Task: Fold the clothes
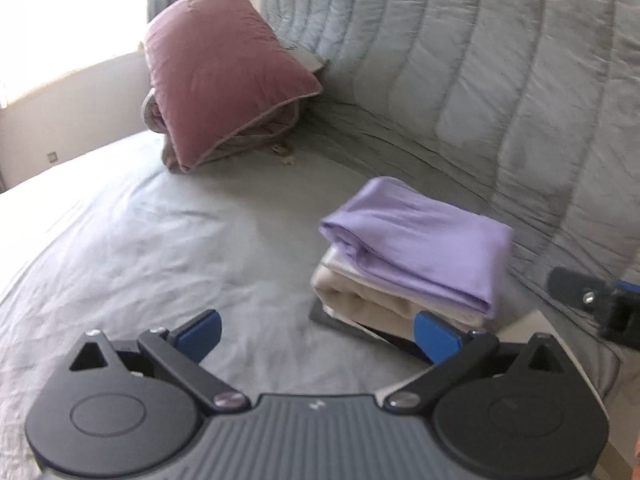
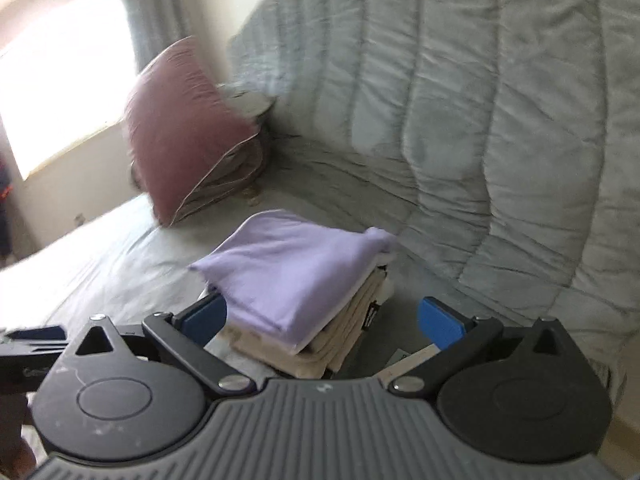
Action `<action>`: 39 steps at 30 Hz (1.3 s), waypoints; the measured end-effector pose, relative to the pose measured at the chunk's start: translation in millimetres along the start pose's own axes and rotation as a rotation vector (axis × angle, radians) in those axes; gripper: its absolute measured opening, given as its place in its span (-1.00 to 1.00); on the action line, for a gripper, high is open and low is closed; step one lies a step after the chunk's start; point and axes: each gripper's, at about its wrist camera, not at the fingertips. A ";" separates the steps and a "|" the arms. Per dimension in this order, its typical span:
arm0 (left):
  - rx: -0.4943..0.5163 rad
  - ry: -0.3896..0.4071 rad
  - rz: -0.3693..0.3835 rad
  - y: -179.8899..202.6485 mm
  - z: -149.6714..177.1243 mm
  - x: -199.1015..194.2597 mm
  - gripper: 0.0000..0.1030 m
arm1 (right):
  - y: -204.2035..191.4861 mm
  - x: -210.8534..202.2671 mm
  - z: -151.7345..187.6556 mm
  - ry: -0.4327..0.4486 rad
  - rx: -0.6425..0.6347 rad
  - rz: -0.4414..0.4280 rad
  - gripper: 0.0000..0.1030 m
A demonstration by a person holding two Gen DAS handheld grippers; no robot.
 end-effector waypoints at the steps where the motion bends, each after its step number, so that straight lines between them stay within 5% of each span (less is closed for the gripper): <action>1: -0.011 -0.001 -0.001 0.6 1.2 -2.7 0.99 | -2.2 -3.3 0.3 -0.005 -0.032 0.000 1.00; 6: -0.002 -0.012 -0.025 10.7 7.3 -7.9 0.99 | -3.6 -16.8 3.3 -0.007 -0.157 0.023 1.00; 39: 0.089 -0.067 -0.024 40.5 22.2 9.0 0.99 | 5.8 -17.9 14.1 -0.061 -0.225 -0.013 1.00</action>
Point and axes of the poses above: each gripper's, at about its wrist camera, not at the fingertips, and x roughly the way its jaws point, y to its right, z to its underside, and after that the axes turned 10 degrees about y, right-handed
